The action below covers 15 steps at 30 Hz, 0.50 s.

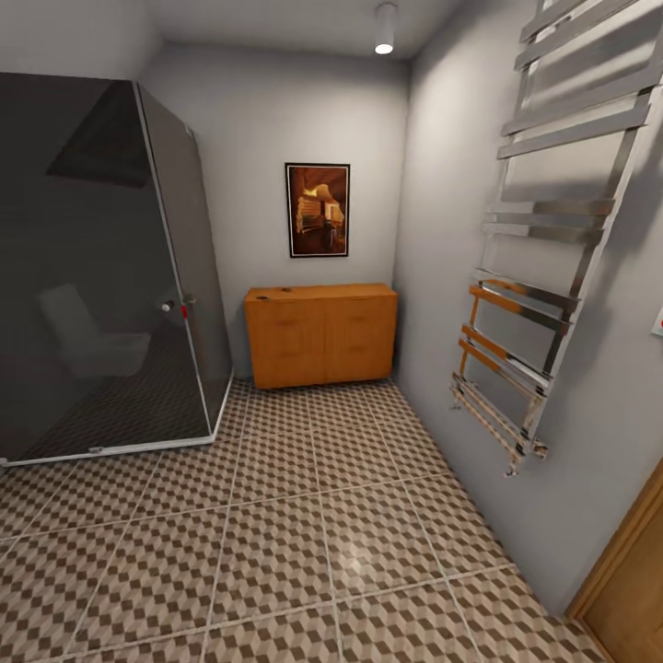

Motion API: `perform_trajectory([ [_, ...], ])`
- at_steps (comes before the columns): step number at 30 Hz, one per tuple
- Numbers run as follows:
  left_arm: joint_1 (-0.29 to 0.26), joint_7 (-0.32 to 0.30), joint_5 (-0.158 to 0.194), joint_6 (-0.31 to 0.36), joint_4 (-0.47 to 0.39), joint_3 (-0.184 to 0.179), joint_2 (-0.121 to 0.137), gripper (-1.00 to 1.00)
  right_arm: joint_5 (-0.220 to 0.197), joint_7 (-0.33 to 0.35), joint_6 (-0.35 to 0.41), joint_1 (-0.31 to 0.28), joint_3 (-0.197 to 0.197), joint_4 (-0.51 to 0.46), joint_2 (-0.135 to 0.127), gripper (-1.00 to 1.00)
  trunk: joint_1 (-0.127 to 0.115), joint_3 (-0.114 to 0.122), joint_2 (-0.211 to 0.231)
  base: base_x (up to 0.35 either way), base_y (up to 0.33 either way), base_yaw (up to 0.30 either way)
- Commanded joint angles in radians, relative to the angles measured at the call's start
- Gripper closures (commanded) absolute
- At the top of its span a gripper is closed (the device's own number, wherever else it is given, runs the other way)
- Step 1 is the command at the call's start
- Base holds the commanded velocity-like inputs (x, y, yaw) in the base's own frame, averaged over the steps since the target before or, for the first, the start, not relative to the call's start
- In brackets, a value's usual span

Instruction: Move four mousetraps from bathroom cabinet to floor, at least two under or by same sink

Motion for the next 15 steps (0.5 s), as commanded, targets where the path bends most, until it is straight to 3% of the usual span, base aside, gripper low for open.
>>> perform_trajectory([
  [1,-0.001,-0.004,0.011,-0.004,0.002,-0.008,0.0,-1.0,0.008,-0.004,-0.005,-0.001,-0.005,0.003,0.0,-1.0,0.001,-0.001,-0.001,0.291,0.0,0.003],
  [15,-0.001,-0.004,0.011,-0.004,0.002,-0.009,-0.001,-1.0,0.009,-0.004,-0.004,-0.001,-0.005,0.003,-0.002,-1.0,0.001,-0.001,-0.001,0.316,0.0,0.001],
])
